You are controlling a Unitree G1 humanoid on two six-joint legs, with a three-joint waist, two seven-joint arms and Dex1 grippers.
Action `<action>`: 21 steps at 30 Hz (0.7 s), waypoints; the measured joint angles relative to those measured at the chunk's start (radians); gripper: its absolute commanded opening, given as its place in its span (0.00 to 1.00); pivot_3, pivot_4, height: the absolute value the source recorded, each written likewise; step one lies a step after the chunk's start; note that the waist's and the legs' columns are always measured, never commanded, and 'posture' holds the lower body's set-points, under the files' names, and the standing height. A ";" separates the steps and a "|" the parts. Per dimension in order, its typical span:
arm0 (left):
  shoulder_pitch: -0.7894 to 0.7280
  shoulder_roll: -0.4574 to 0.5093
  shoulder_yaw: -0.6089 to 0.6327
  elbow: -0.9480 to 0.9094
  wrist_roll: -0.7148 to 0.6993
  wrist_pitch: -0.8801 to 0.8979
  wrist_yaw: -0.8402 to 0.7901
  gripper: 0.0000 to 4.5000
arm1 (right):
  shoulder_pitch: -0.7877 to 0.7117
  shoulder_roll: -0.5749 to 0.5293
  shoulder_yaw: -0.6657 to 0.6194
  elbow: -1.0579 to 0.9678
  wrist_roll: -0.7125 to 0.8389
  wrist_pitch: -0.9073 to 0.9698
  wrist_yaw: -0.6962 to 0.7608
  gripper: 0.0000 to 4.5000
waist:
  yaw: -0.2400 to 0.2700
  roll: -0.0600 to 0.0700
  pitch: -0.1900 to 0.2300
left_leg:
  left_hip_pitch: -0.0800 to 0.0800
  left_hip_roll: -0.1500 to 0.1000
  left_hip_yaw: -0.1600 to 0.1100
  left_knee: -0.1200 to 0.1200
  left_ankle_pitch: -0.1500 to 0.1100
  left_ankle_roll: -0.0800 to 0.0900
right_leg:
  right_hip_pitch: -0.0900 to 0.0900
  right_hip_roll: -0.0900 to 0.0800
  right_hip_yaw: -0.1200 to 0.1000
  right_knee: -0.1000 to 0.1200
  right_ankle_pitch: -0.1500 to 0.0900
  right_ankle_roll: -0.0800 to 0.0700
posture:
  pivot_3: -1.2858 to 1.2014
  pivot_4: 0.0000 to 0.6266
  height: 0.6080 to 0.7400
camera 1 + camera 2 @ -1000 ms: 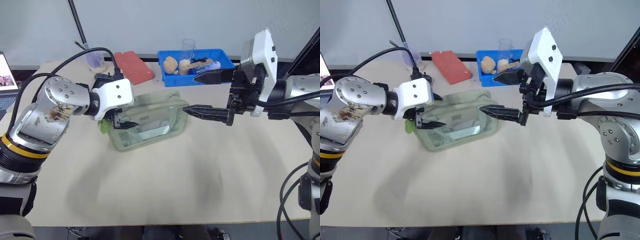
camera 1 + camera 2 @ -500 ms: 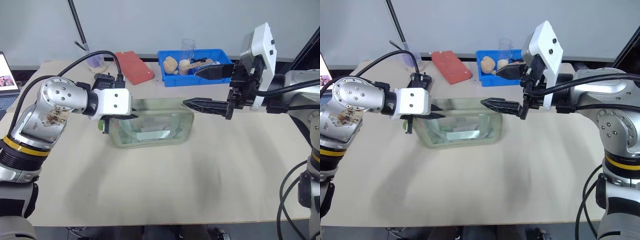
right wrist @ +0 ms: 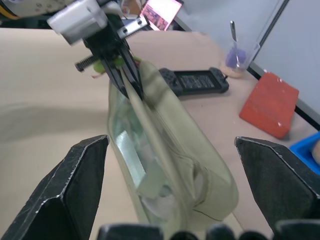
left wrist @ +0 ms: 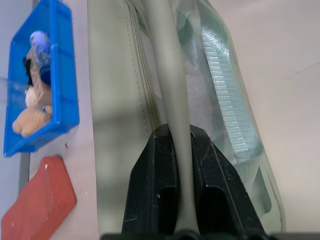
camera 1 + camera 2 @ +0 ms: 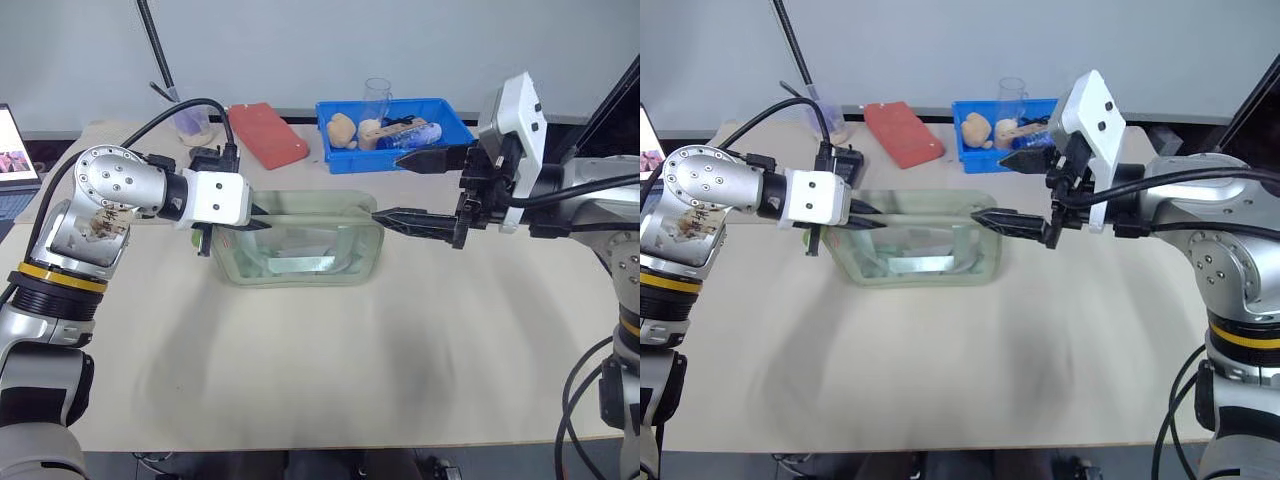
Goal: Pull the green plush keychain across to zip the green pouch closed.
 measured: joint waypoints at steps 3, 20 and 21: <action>0.010 -0.002 0.012 -0.002 -0.022 -0.016 -0.032 0.01 | 0.000 0.000 0.000 0.001 -0.015 -0.009 0.004 1.00 | -0.002 0.000 0.000 | 0.000 0.000 0.000 0.000 0.000 0.000 | 0.000 0.000 0.000 0.000 0.000 0.000 | 0.52 0.24 1.00; 0.030 -0.001 0.046 -0.052 -0.055 0.030 -0.074 0.66 | -0.013 0.035 0.037 0.023 -0.052 -0.011 -0.001 1.00 | -0.001 0.000 0.000 | 0.001 0.000 0.000 0.001 0.000 0.000 | 0.000 0.000 0.000 0.001 0.000 0.000 | 0.52 0.24 1.00; 0.030 -0.001 0.054 -0.068 -0.063 0.053 -0.074 0.76 | -0.006 0.032 0.037 0.023 -0.056 -0.015 0.006 1.00 | -0.001 0.000 0.000 | 0.000 0.000 0.000 0.001 0.000 0.000 | 0.000 0.000 0.000 0.001 0.000 0.000 | 0.52 0.24 1.00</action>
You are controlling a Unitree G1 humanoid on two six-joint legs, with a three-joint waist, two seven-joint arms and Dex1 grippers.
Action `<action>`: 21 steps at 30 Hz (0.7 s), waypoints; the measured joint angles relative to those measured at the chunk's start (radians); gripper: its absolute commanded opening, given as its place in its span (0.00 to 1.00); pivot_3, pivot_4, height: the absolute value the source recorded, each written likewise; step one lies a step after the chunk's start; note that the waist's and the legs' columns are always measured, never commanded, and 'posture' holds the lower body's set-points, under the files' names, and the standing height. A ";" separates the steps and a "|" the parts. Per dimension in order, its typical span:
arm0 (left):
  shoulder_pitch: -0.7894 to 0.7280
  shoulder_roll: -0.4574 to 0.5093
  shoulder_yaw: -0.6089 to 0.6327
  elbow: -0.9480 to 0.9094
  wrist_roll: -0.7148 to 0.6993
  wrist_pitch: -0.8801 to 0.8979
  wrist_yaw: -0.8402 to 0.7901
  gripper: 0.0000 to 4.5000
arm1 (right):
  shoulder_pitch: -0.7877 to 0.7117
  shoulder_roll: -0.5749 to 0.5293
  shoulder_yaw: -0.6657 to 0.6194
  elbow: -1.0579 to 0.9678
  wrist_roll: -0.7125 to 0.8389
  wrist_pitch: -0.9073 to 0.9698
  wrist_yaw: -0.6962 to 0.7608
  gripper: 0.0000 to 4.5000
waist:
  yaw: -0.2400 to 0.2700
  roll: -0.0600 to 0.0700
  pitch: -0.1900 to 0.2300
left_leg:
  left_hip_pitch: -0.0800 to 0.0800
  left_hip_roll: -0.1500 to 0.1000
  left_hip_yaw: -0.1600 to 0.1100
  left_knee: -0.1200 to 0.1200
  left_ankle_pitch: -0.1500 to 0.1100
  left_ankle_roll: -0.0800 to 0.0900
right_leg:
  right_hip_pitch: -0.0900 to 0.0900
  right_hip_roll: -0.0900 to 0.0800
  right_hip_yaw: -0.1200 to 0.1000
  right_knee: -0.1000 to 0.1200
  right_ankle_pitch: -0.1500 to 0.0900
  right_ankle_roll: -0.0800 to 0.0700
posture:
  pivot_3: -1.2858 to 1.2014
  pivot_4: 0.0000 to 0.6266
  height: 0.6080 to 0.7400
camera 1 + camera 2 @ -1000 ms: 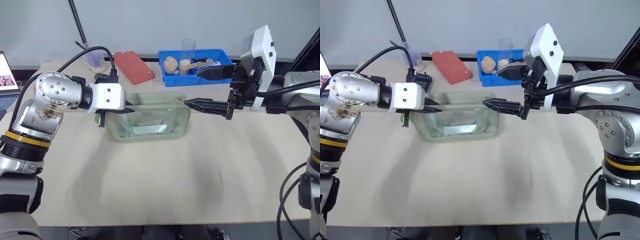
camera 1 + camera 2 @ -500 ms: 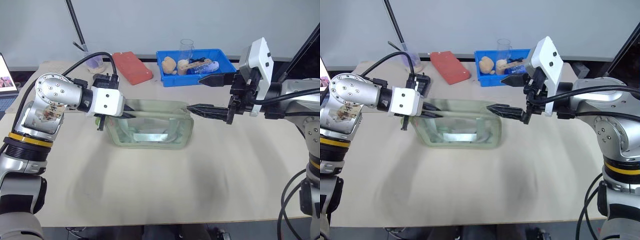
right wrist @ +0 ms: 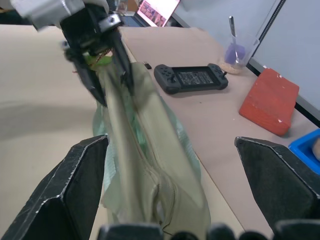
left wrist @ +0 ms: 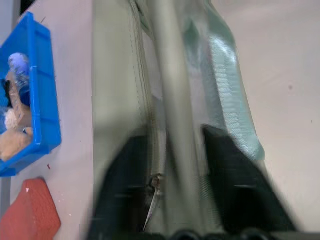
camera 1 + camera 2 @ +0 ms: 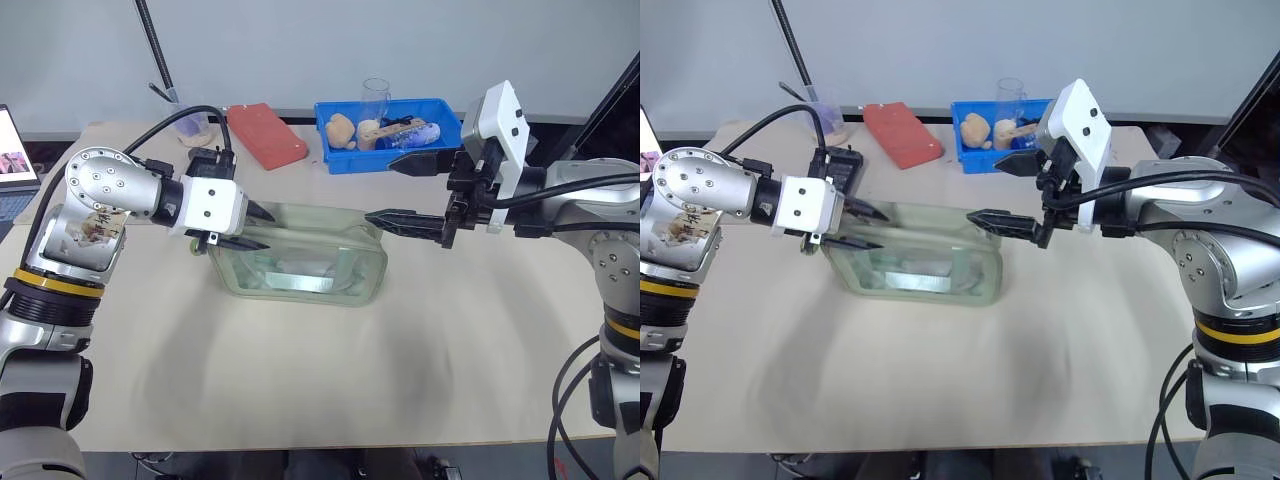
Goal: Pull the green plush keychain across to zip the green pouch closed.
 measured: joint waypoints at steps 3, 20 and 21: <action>-0.002 0.010 0.028 -0.045 -0.025 0.075 0.000 0.98 | 0.032 -0.022 0.000 0.004 -0.011 -0.026 0.028 1.00 | 0.000 0.000 0.000 | 0.000 0.000 0.000 0.000 0.000 0.000 | 0.000 0.000 0.000 0.000 0.000 0.000 | 0.52 0.24 1.00; 0.061 0.130 0.449 -0.211 -0.599 0.933 0.147 0.98 | 0.171 -0.040 0.086 -0.011 -0.130 -0.167 0.124 1.00 | -0.017 0.000 0.000 | 0.006 0.001 0.000 0.000 0.000 0.000 | 0.002 0.001 0.001 0.005 -0.006 0.006 | 0.52 0.24 1.00; 0.078 0.137 0.453 -0.223 -0.606 0.942 0.147 0.98 | 0.171 -0.039 0.091 -0.010 -0.136 -0.171 0.124 1.00 | -0.017 0.000 0.000 | 0.006 0.001 0.000 0.000 0.000 0.000 | 0.002 0.001 0.001 0.005 -0.006 0.006 | 0.52 0.24 1.00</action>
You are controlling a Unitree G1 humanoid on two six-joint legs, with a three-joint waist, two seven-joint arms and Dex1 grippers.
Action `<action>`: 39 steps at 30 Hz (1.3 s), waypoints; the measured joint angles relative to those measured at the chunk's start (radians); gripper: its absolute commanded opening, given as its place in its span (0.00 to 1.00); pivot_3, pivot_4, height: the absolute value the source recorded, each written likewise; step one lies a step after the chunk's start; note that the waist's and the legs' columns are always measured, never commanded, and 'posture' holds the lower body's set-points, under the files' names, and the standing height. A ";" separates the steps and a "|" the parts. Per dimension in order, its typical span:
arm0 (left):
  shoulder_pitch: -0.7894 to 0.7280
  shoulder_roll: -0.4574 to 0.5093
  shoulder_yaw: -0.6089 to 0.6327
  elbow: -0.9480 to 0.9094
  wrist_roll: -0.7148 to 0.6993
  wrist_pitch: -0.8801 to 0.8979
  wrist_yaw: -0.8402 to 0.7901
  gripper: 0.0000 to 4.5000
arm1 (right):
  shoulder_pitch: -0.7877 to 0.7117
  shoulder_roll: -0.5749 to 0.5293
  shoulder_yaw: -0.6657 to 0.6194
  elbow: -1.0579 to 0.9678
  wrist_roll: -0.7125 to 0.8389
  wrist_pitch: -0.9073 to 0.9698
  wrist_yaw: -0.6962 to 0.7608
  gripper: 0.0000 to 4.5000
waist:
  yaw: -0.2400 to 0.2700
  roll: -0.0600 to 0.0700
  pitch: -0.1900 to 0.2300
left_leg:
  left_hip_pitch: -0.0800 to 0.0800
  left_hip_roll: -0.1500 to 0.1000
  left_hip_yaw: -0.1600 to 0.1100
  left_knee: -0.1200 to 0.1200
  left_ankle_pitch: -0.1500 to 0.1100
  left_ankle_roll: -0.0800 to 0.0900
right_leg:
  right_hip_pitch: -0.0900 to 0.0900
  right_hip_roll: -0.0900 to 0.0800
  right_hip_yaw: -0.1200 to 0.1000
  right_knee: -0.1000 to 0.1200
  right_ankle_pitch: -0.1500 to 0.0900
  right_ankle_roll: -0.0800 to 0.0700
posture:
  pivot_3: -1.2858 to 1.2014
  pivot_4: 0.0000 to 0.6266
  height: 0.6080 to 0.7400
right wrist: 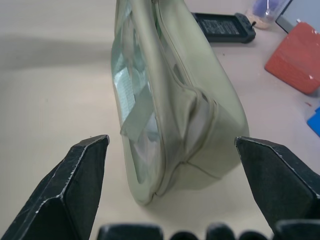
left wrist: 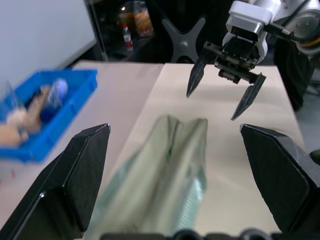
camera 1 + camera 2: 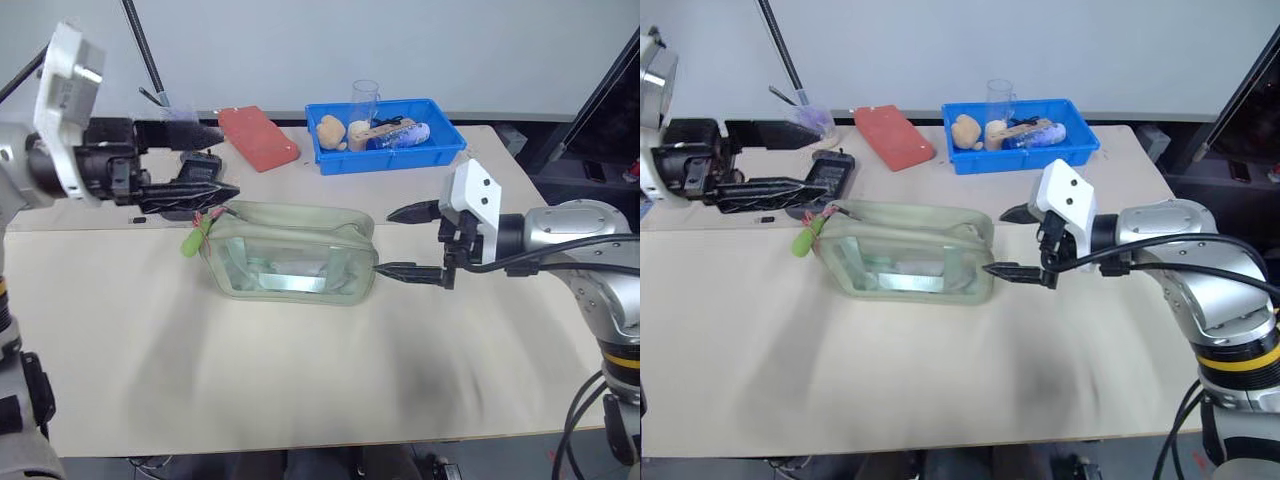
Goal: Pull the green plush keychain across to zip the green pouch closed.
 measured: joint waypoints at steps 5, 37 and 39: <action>0.096 0.021 0.017 -0.137 -0.099 0.045 0.004 1.00 | 0.030 0.018 0.041 0.035 -0.054 -0.068 0.014 0.65 | 0.015 0.000 0.000 | 0.000 -0.001 0.000 0.000 0.000 0.000 | 0.001 -0.001 0.000 -0.001 0.000 0.000 | 0.52 0.24 1.00; 0.440 -0.206 0.342 0.181 -0.166 0.112 0.495 1.00 | 0.018 0.088 0.098 0.163 -0.198 -0.251 0.096 0.01 | 0.018 -0.001 0.000 | 0.001 0.001 0.000 0.000 0.000 0.000 | 0.001 0.000 0.001 0.000 0.005 -0.009 | 0.52 0.24 1.00; 0.451 -0.237 0.342 0.166 -0.174 0.123 0.526 1.00 | 0.016 0.088 0.098 0.161 -0.198 -0.242 0.096 0.01 | 0.018 -0.001 0.000 | 0.002 0.001 0.000 0.000 0.000 0.000 | 0.001 0.000 0.001 0.000 0.005 -0.009 | 0.52 0.24 1.00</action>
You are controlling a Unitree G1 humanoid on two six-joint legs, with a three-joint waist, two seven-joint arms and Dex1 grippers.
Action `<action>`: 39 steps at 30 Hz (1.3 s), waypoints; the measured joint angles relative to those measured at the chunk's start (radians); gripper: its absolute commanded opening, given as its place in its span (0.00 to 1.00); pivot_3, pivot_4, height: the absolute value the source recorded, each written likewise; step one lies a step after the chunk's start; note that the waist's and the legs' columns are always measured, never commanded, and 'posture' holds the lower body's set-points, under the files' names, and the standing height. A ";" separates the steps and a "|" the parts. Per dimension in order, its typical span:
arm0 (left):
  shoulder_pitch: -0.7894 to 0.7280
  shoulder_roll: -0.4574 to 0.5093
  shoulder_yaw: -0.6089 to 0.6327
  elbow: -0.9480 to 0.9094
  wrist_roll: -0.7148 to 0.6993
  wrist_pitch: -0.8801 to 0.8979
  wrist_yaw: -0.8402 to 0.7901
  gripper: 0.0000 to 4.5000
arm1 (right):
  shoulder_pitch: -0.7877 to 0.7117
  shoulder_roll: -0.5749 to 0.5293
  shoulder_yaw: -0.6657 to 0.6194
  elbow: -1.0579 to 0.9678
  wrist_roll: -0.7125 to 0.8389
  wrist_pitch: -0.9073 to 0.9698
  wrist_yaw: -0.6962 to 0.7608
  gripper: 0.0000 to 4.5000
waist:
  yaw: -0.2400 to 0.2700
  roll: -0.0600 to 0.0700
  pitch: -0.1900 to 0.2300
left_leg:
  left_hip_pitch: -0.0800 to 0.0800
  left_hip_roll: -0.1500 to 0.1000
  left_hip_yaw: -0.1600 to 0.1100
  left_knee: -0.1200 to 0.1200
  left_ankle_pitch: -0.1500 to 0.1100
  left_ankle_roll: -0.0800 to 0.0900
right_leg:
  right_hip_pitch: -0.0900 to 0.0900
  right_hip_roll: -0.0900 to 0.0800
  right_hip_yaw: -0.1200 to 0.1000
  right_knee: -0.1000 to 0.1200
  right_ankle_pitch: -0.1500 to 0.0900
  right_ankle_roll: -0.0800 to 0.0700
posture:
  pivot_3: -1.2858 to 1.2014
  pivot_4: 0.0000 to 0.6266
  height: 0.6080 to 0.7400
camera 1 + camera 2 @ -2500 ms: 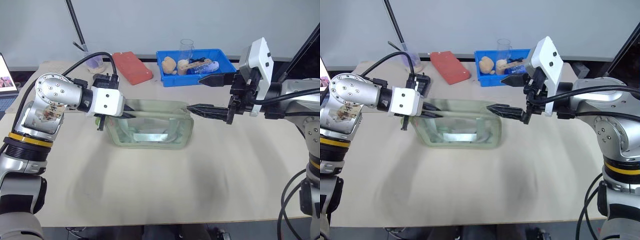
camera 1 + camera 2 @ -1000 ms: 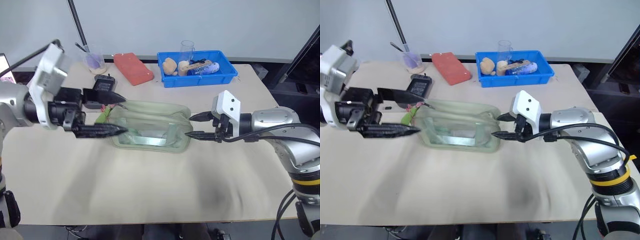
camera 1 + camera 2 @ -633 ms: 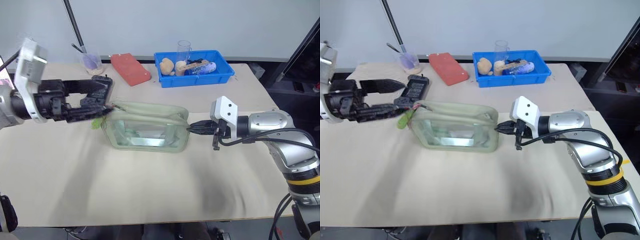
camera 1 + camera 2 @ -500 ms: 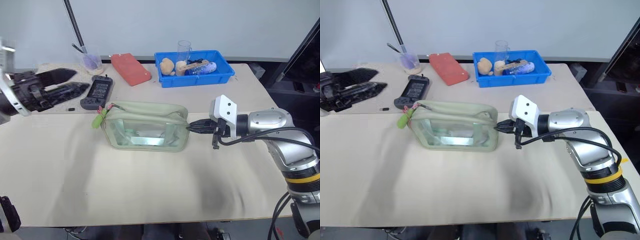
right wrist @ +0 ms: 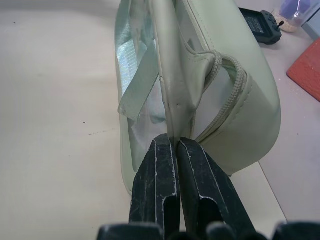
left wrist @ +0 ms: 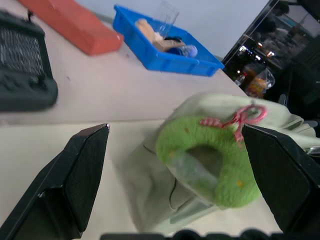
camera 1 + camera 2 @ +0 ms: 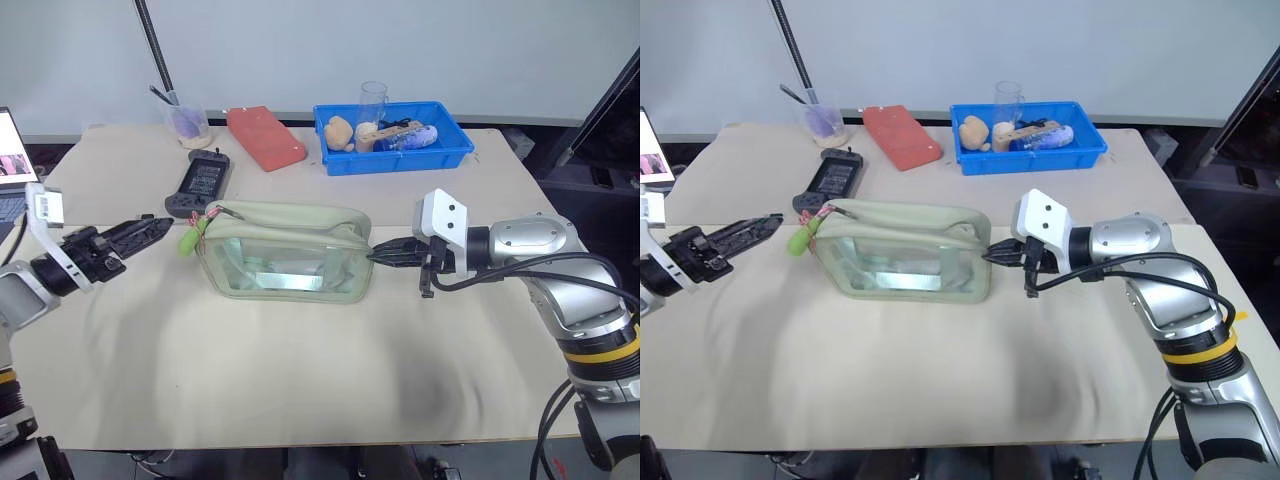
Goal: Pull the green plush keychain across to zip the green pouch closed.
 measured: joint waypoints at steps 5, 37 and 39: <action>0.004 -0.040 0.001 -0.012 -0.026 0.026 0.061 1.00 | -0.005 0.000 0.000 -0.005 0.000 0.013 -0.002 0.01 | 0.000 0.000 0.000 | 0.000 0.000 0.000 0.000 0.000 0.000 | 0.000 0.000 0.000 0.000 0.000 0.000 | 0.52 0.24 1.00; -0.250 -0.024 -0.240 -0.186 -0.145 0.080 0.171 0.01 | -0.025 0.028 0.000 -0.008 -0.028 0.028 -0.008 0.00 | 0.000 -0.001 0.000 | 0.000 -0.002 0.000 0.000 0.000 0.000 | 0.001 -0.001 0.000 -0.001 0.000 0.001 | 0.52 0.24 1.00; -0.259 -0.024 -0.292 -0.182 -0.103 0.068 0.166 0.01 | -0.025 0.029 0.000 -0.007 -0.028 0.028 -0.008 0.00 | -0.001 -0.001 0.000 | 0.000 -0.002 0.000 0.000 0.000 0.000 | 0.001 -0.001 0.000 -0.001 0.000 0.000 | 0.52 0.24 1.00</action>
